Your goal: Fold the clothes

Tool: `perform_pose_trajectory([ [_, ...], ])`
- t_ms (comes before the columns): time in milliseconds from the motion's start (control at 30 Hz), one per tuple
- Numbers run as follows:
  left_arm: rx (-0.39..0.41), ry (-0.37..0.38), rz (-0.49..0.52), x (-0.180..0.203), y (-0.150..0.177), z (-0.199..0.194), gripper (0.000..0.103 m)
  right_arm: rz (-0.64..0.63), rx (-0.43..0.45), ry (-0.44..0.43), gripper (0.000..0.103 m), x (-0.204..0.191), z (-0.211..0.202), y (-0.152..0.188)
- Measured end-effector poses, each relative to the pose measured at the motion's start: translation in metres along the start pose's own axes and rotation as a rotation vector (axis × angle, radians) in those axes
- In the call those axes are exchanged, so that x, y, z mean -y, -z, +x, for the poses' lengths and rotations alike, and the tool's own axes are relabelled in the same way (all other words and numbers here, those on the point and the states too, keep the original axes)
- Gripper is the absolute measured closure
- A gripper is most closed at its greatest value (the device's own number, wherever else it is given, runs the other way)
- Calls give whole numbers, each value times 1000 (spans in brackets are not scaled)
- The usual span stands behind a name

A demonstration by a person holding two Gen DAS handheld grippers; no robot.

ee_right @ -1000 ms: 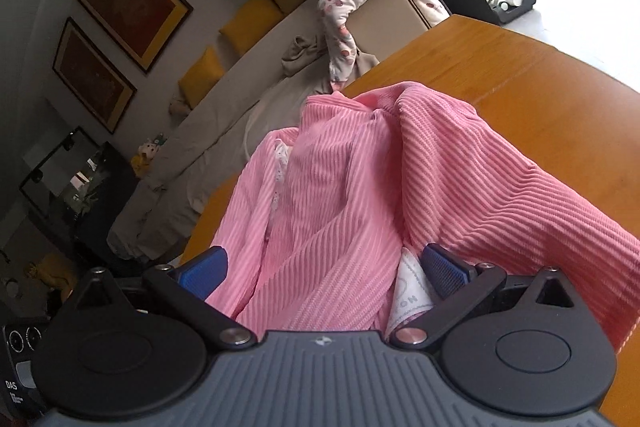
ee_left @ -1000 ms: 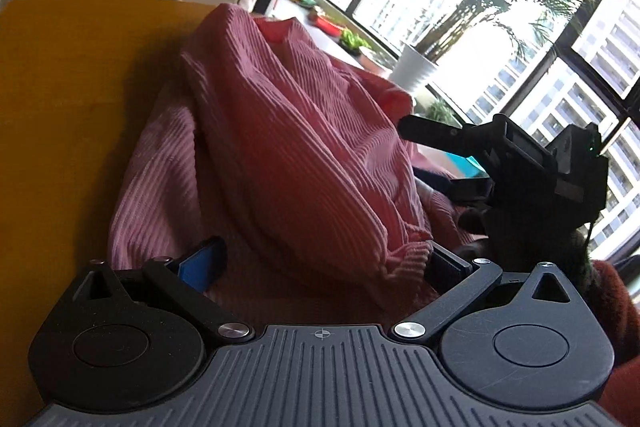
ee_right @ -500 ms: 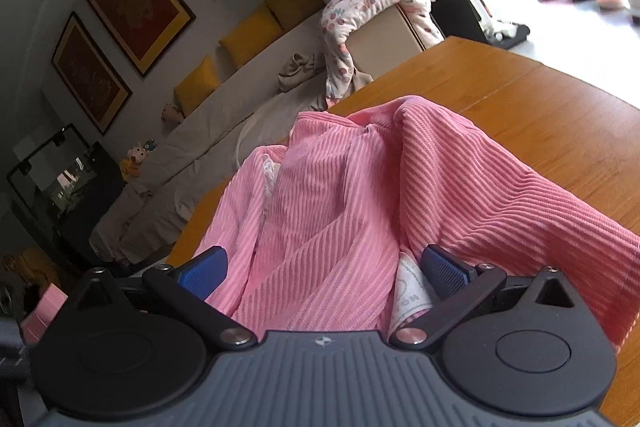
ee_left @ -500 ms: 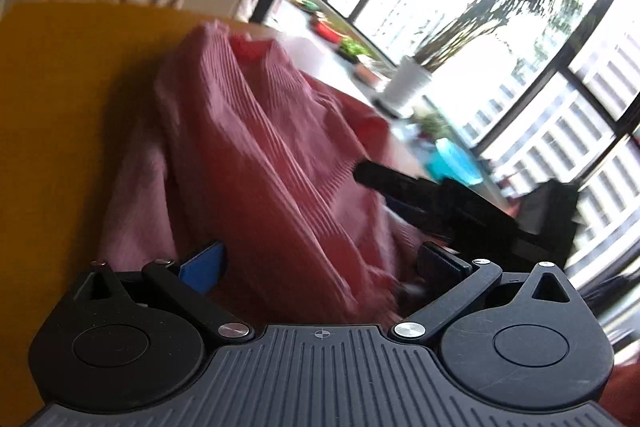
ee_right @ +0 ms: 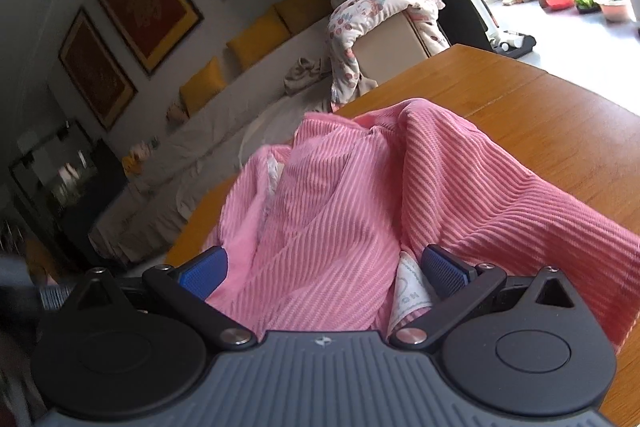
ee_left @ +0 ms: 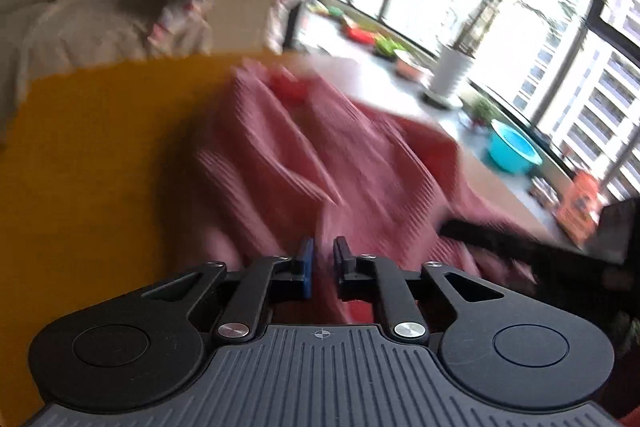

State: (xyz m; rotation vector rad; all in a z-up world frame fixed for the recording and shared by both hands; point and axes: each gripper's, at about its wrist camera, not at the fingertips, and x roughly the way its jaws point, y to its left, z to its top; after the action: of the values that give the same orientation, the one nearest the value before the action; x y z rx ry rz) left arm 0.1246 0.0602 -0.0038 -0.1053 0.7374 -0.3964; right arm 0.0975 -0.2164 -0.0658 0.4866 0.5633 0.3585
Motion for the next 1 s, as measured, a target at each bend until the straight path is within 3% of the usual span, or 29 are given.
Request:
perform_pose_trajectory([
  [100,66,-87,-29,-27,-21,-17,93,-42,-27,29,0,-7,2,0],
  [167,84,-97,-68,-43,-29,-25,94,-48,-31,32,0,-8,3,-1],
  [233,96,-88,-99,-52,-34,-32,86,-66,-39,32,0,-10,3,-1],
  [333,83,-19,-94,-39,-22,-33,38,-111,-59,37,0,-14,5,-1],
  [467,41,63,-84,-15,3,-24,5,-234,-113,64,0,-25,10,-1],
  [567,16,94,-56,3,22,-18,0,-301,-150,73,0,-32,12,-1],
  [633,12,50,7,19,36,-17,0,-329,-167,73,0,-35,13,-2],
  [733,-43,-79,152,45,52,-9,0,-313,-164,72,0,-34,11,-2],
  [800,-78,-98,214,54,58,-2,0,-283,-153,75,0,-33,10,-2],
  [900,-54,-78,186,53,69,-5,0,-256,-153,72,0,-31,10,-4],
  [1000,-77,-20,59,37,72,-1,0,-268,-181,58,0,-30,10,-7],
])
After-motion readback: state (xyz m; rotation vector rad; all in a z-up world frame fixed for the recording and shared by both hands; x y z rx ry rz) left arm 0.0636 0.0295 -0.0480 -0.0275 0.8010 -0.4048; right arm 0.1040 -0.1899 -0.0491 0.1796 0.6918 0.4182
